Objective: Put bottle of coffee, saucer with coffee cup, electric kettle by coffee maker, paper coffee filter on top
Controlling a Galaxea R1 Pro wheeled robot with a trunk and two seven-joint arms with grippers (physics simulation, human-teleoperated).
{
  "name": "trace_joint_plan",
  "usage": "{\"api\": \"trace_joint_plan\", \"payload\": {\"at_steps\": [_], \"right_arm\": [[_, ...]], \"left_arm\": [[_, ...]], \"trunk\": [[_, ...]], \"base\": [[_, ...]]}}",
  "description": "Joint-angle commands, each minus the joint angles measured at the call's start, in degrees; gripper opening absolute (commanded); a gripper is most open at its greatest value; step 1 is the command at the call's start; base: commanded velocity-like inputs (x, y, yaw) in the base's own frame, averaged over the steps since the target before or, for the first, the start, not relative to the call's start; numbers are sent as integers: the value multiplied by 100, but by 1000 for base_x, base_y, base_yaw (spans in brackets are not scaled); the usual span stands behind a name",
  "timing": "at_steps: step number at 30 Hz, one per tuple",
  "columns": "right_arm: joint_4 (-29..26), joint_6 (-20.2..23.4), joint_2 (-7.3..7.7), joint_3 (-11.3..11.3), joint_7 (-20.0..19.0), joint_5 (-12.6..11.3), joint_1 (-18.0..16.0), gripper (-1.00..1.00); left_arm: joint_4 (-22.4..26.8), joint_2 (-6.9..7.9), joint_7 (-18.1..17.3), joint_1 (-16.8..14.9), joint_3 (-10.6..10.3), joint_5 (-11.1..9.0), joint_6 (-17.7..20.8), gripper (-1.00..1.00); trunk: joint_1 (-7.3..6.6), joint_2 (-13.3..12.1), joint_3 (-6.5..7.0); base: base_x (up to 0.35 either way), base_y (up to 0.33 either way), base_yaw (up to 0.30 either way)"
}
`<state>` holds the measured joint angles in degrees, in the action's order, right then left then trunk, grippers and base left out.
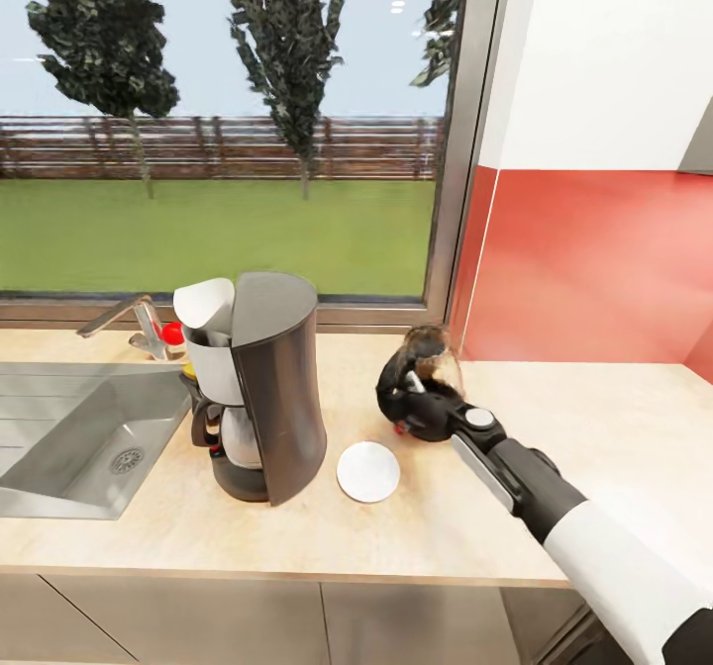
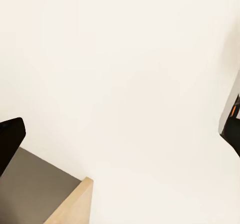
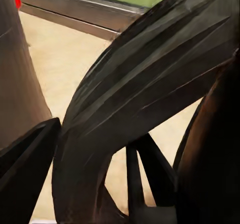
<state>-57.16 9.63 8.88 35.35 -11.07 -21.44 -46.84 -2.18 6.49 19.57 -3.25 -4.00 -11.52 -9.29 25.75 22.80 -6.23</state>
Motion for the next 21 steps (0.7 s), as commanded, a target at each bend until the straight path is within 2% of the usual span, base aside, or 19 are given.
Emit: {"api": "trace_joint_plan", "payload": {"at_steps": [1,8,16,21], "right_arm": [[-7,15,14,4,-97,30,-9,-100],[-32,-129,25,-1,-744,182,-9,-100],[-108,-184,26,11,-964,186,-9,-100],[-107,-191,20,3,-1582,193,-9,-100]], "left_arm": [[-20,0,1,-9,-44,-52,-43,100],[-19,1,16,-9,-45,-52,-39,100],[-19,1,28,-9,-40,-52,-38,100],[-25,1,35,-9,-39,-52,-38,100]], "trunk": [[3,13,-12],[3,13,-12],[3,13,-12],[3,13,-12]], "base": [[0,0,0],[0,0,0],[0,0,0],[0,0,0]]}}
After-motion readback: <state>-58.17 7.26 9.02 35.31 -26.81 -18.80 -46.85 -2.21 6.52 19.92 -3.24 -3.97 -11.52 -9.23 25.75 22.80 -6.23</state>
